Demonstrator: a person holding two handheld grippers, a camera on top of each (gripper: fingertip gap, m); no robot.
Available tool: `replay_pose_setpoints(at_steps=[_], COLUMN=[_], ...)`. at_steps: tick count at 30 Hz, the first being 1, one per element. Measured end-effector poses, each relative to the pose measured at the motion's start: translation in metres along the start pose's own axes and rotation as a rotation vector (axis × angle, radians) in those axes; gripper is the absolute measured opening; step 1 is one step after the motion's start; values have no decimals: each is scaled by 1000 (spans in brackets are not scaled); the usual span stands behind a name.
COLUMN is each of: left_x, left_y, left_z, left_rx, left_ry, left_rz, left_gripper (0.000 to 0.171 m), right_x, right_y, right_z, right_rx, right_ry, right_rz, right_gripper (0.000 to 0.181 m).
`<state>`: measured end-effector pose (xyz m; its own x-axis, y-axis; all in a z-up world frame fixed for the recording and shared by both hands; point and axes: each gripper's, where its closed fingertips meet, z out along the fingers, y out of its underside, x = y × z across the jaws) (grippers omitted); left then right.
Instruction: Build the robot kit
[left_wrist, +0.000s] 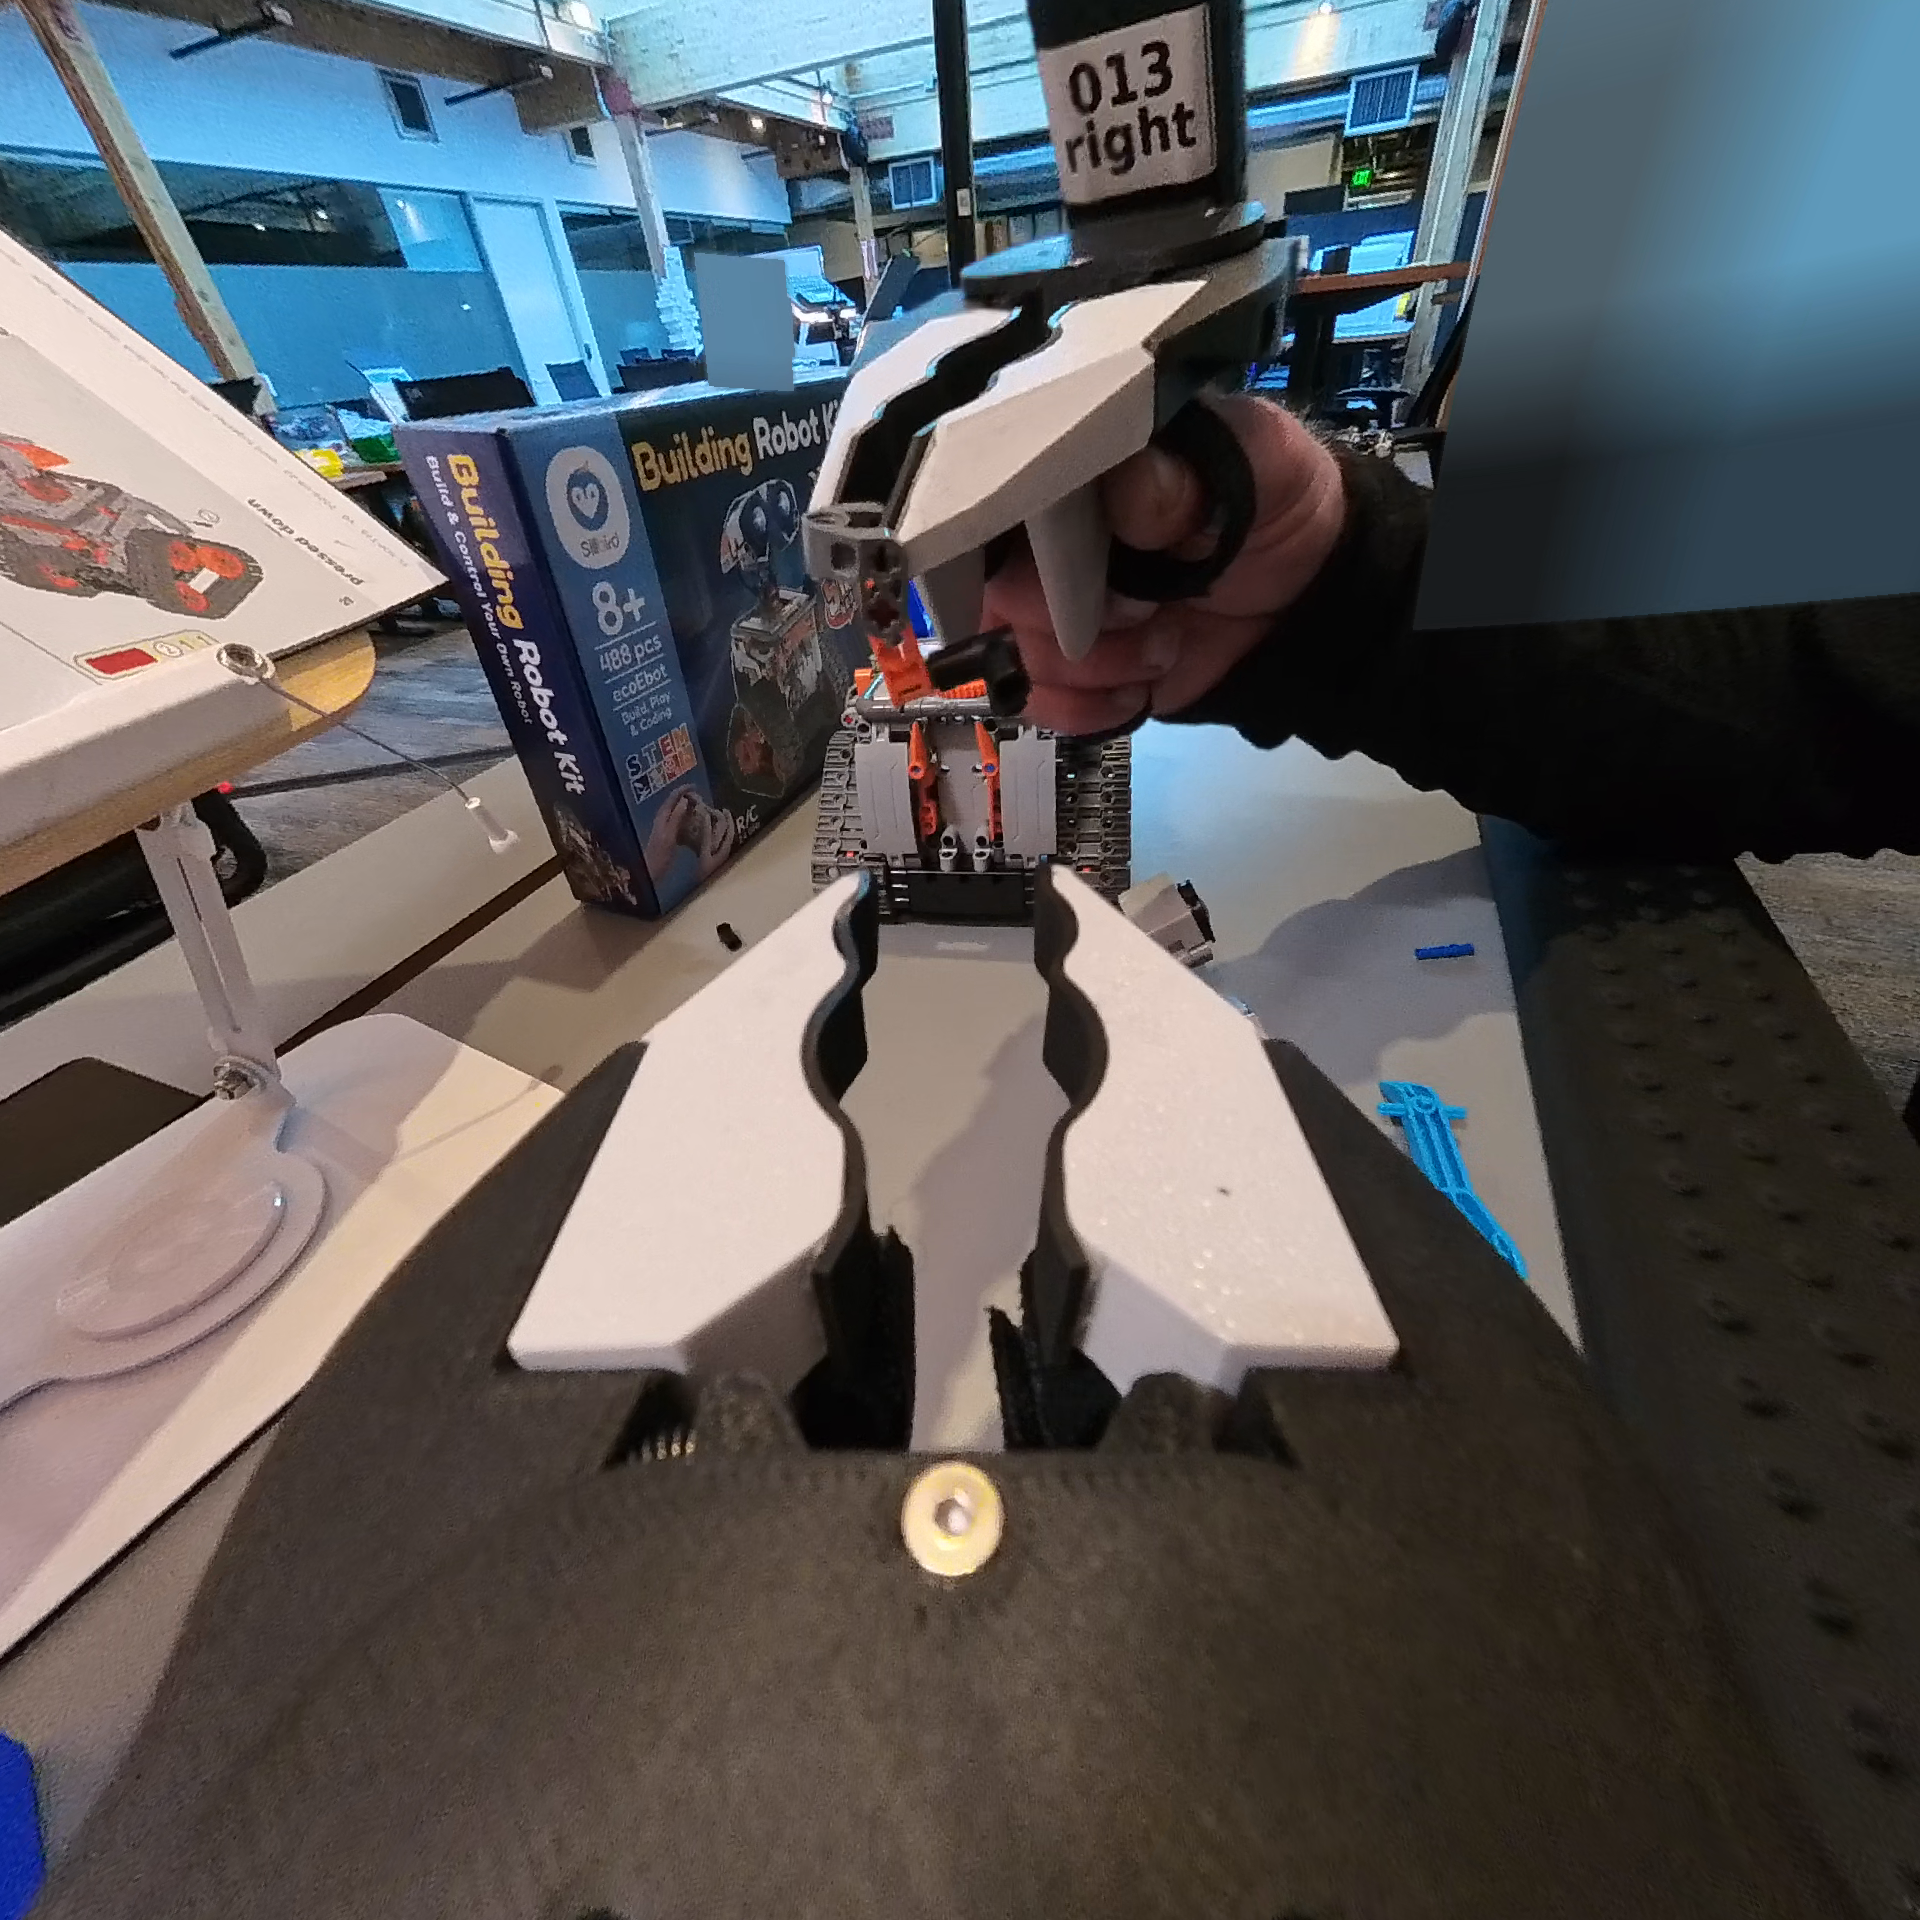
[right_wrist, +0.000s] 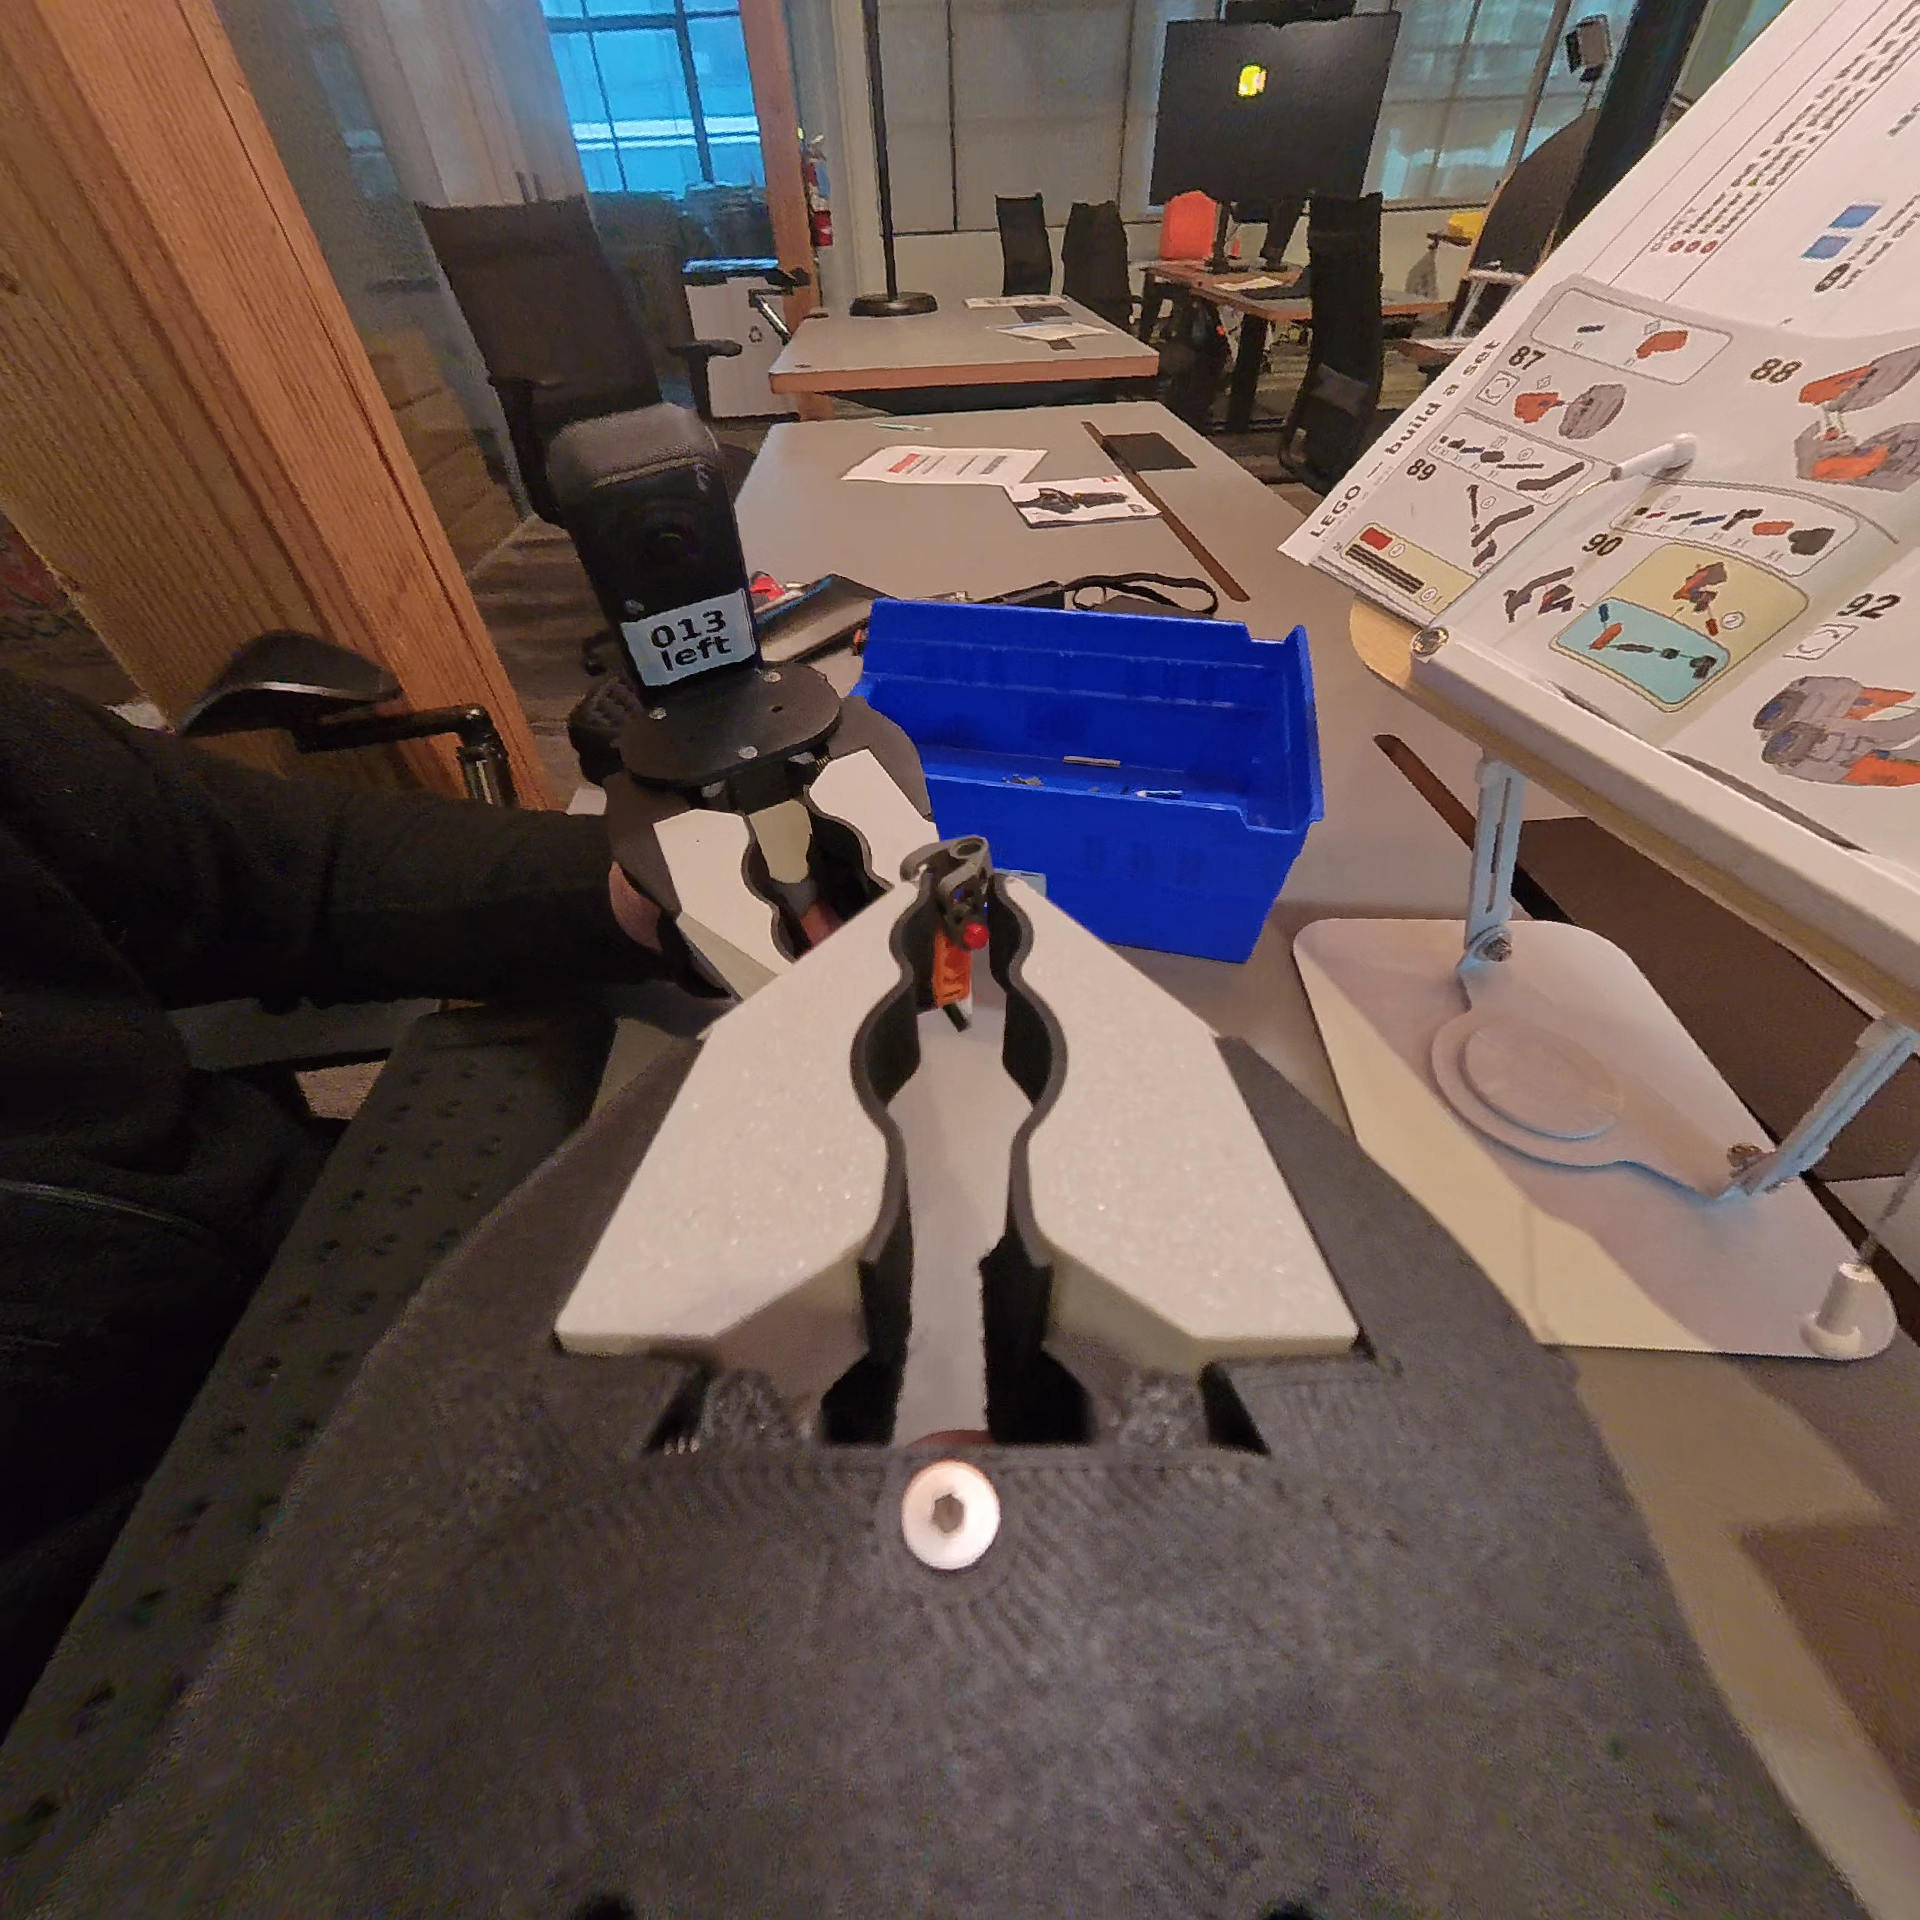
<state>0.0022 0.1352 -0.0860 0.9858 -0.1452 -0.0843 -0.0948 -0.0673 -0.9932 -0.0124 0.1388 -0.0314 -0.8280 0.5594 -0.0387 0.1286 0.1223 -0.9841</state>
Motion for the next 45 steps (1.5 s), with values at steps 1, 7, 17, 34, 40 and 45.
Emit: replay_pose_setpoints(at_steps=[1,7,17,34,40,45], left_x=[0,5,-8,25,24,25], left_y=[-1,-1,-6,-5,-5,-5], left_z=[0,3,-20,3,3,2], left_rx=[4,-9,-97,-14,6,-2], left_ry=[-3,-6,-91,76,63,77], left_rz=[3,36,161,-37,-33,-28], left_gripper=[29,31,31,35,24,21], right_x=[-1,-3,-14,-31,-36,-38], right_y=[-1,-3,15,43,43,43], right_z=[0,-1,-3,13,15,14], right_rx=[9,53,-58,-151,-156,-139], right_ry=[-14,-64,-42,77,76,42], right_rz=[13,90,74,-77,-111,-75], right_gripper=[8,7,7,7,7,6])
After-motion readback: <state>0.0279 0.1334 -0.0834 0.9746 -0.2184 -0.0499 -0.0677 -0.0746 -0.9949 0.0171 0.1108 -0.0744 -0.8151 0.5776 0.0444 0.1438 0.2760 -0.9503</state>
